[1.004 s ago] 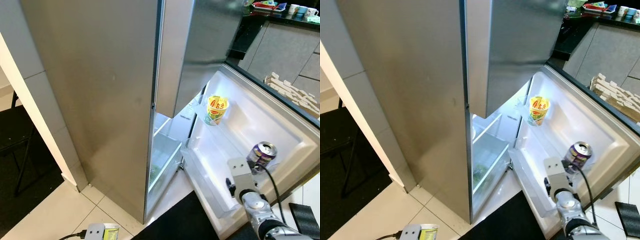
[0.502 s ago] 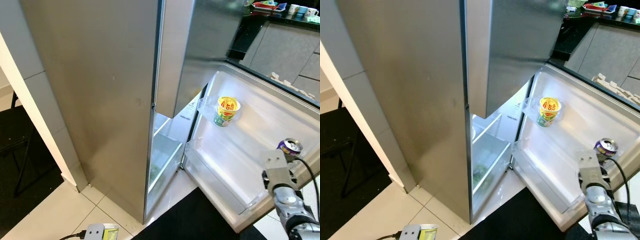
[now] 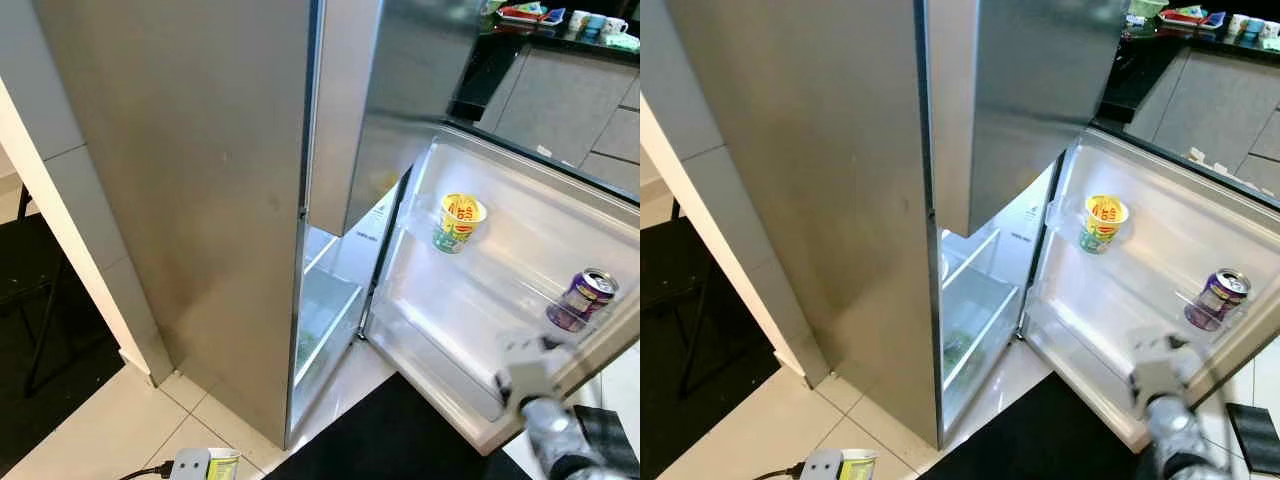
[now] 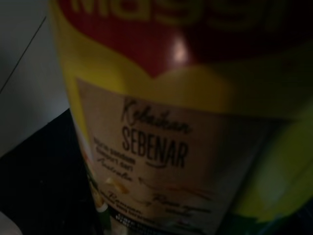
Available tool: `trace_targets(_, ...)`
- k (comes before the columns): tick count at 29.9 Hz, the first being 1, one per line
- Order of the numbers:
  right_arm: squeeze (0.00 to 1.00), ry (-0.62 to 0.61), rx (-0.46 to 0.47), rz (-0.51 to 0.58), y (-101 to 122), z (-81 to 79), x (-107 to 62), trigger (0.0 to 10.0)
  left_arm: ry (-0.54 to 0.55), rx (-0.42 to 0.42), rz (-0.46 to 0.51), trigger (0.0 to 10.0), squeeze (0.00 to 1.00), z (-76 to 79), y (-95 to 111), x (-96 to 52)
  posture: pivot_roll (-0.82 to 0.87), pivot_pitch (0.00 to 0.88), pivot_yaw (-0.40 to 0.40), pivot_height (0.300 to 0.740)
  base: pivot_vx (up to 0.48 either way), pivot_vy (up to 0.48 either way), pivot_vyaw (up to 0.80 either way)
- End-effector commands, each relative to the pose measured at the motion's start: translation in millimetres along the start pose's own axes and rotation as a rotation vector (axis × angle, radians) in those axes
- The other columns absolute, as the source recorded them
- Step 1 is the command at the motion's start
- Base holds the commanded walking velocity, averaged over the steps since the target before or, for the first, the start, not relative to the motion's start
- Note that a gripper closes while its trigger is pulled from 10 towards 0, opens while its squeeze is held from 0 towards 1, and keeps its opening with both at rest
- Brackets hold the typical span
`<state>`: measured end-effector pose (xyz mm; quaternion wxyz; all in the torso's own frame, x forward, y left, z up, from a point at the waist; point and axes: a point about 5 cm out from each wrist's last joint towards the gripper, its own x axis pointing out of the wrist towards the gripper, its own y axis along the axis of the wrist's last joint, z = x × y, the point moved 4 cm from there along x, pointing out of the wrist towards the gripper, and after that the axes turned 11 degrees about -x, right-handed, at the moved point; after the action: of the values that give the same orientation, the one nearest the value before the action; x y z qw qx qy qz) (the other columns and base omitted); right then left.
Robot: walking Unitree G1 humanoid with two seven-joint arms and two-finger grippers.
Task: Restocking fridge
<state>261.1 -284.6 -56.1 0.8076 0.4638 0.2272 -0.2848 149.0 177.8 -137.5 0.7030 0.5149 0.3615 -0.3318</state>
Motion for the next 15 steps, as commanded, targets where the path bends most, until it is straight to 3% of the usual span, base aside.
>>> trace_targets(1,0.00,0.051,0.014,-0.048,-14.4,-11.3,-3.2,10.0,0.005,-0.007,-0.023,10.0,0.00,-1.1,-8.0,-1.4,-0.05,0.000,-0.041,0.740,0.000,0.000,0.00)
trace_targets(2,0.00,0.051,0.014,-0.048,-14.4,-11.3,-3.2,10.0,0.005,-0.007,-0.023,10.0,0.00,-1.1,-8.0,-1.4,-0.05,0.000,-0.041,0.740,0.000,0.000,0.00)
trace_targets(4,0.00,0.143,0.008,-0.108,-35.4,-41.7,-11.2,10.0,0.009,-0.016,-0.019,10.0,0.00,-1.8,-7.2,-1.4,-0.05,0.000,-0.041,0.740,0.000,0.000,0.00)
trace_targets(5,0.00,0.143,0.008,-0.108,-35.4,-41.7,-11.2,10.0,0.009,-0.016,-0.019,10.0,0.00,-1.8,-7.2,-1.4,-0.05,0.000,-0.041,0.740,0.000,0.000,0.00)
trace_targets(8,0.00,0.229,0.010,-0.186,-60.4,-71.1,-23.8,10.0,0.008,-0.012,-0.017,10.0,0.00,-1.7,-6.1,-1.2,-0.06,0.000,-0.038,0.740,0.000,0.000,0.00)
trace_targets(9,0.00,0.229,0.010,-0.186,-60.4,-71.1,-23.8,10.0,0.008,-0.012,-0.017,10.0,0.00,-1.7,-6.1,-1.2,-0.06,0.000,-0.038,0.740,0.000,0.000,0.00)
trace_targets(12,0.00,0.327,-0.050,-0.250,-83.0,-96.4,-38.5,10.0,-0.003,-0.013,-0.026,10.0,0.00,-0.2,-6.6,-0.9,-0.05,0.000,-0.039,0.740,0.000,0.000,0.00)
trace_targets(13,0.00,0.327,-0.050,-0.250,-83.0,-96.4,-38.5,10.0,-0.003,-0.013,-0.026,10.0,0.00,-0.2,-6.6,-0.9,-0.05,0.000,-0.039,0.740,0.000,0.000,0.00)
trace_targets(15,0.00,0.374,-0.077,-0.277,-93.2,-105.4,-45.7,10.0,-0.011,-0.014,-0.032,10.0,0.00,0.9,-7.2,-0.7,-0.05,0.000,-0.039,0.740,0.000,-0.382,0.00)
